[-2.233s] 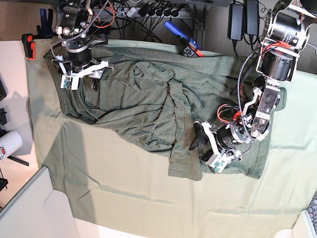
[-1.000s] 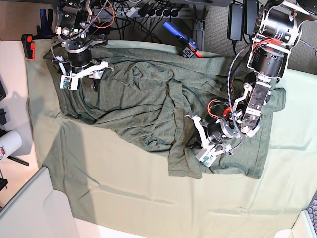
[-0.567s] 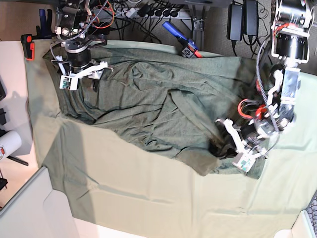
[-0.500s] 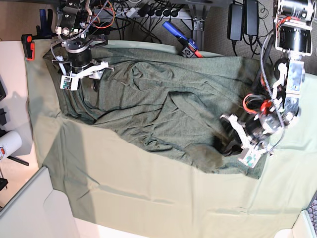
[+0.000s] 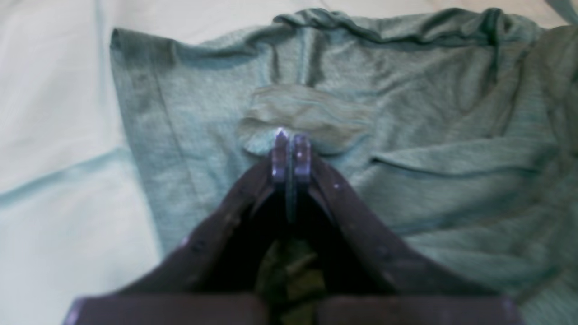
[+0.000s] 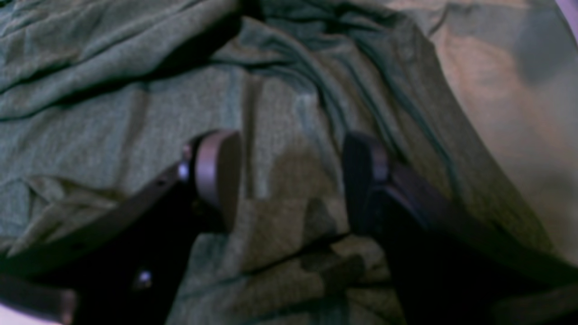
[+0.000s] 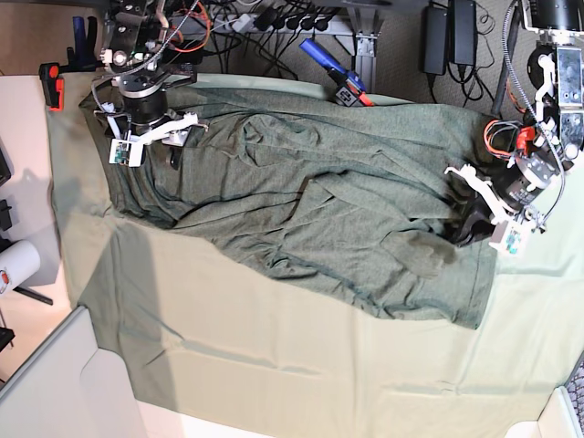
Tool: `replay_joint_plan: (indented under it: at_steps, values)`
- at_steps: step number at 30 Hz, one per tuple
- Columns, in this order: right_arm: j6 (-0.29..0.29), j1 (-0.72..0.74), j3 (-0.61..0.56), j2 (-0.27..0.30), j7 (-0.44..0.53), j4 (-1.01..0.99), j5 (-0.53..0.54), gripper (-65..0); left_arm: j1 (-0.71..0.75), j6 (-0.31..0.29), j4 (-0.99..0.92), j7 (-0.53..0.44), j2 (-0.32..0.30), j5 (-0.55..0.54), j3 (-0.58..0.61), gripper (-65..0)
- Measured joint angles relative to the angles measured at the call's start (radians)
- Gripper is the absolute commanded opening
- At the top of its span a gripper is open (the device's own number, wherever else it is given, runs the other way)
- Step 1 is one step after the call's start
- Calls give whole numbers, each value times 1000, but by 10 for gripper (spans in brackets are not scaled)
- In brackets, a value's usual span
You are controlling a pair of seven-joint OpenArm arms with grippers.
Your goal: Fold the T-shirt properly
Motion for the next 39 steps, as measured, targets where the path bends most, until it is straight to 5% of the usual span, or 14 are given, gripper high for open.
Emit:
replay_joint_plan:
  at_steps: [3, 7, 9, 16, 19, 27, 39]
  values:
    - [0, 0, 0, 6, 8, 0, 0, -299, 16, -55, 0, -4, 0, -42, 2, -650]
    - [0, 0, 0, 23, 8, 0, 0, -299, 22, -55, 0, -6, 0, -73, 1, -333]
    - [0, 3, 0, 36, 26, 0, 0, -299, 21, -55, 0, -8, -3, -108, 1, -272]
    - [-5, 89, 41, 102, 27, 0, 60, -290, 19, -56, 26, -6, -91, -150, -8, -273]
    - [-8, 133, 52, 125, 31, -19, 61, -209, -2, -54, 31, -8, -130, -175, -31, -273]
    - [1, 325, 52, 166, 30, -344, 58, -210, -77, -35, 8, -8, -187, -180, -39, -273]
    - [35, 391, 51, 183, 31, -509, 79, -211, -406, -25, -504, -37, -196, -200, -26, -272]
